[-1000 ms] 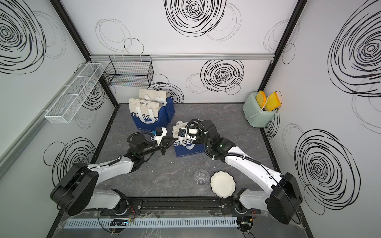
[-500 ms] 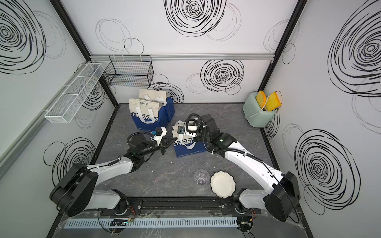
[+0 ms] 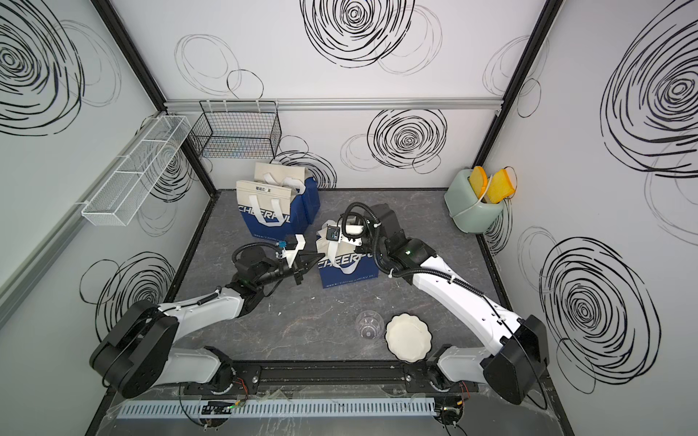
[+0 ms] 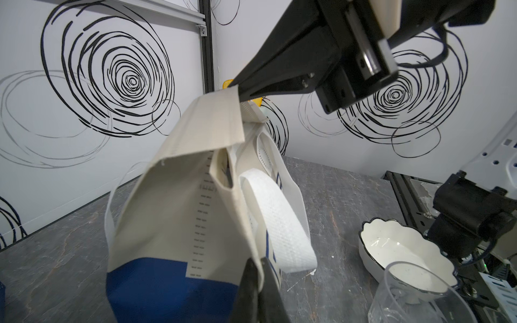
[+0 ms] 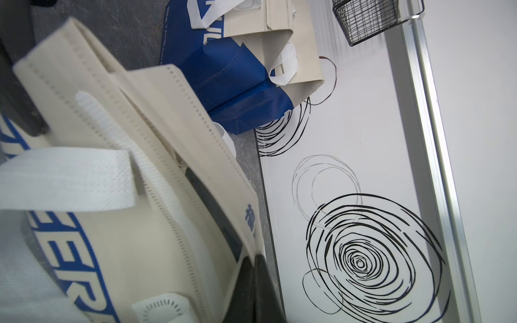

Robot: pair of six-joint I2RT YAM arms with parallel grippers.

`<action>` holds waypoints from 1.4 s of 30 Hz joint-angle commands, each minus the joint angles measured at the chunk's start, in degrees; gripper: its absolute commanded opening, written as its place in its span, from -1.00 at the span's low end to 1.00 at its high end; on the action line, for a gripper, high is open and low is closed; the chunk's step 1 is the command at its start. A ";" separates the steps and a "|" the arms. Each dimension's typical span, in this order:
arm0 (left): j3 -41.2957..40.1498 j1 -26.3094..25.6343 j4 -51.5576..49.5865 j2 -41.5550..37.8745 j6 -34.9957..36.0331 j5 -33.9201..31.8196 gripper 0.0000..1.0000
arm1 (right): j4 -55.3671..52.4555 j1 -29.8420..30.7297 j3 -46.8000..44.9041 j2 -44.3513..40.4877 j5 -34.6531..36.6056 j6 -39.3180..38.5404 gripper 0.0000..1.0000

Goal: Open the takeout bag
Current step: Open the takeout bag at the center of the board.

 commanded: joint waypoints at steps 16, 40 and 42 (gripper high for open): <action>-0.58 -0.08 1.30 -1.14 1.83 1.70 -1.00 | 1.77 0.35 5.56 0.03 5.06 -10.83 -1.00; -0.50 -0.23 1.30 -1.80 1.83 1.70 -0.87 | 5.55 0.78 7.11 1.07 4.02 -7.22 0.18; -0.67 -0.30 0.96 -2.60 1.91 1.36 -0.73 | 5.31 0.02 8.09 1.45 2.64 -4.73 0.21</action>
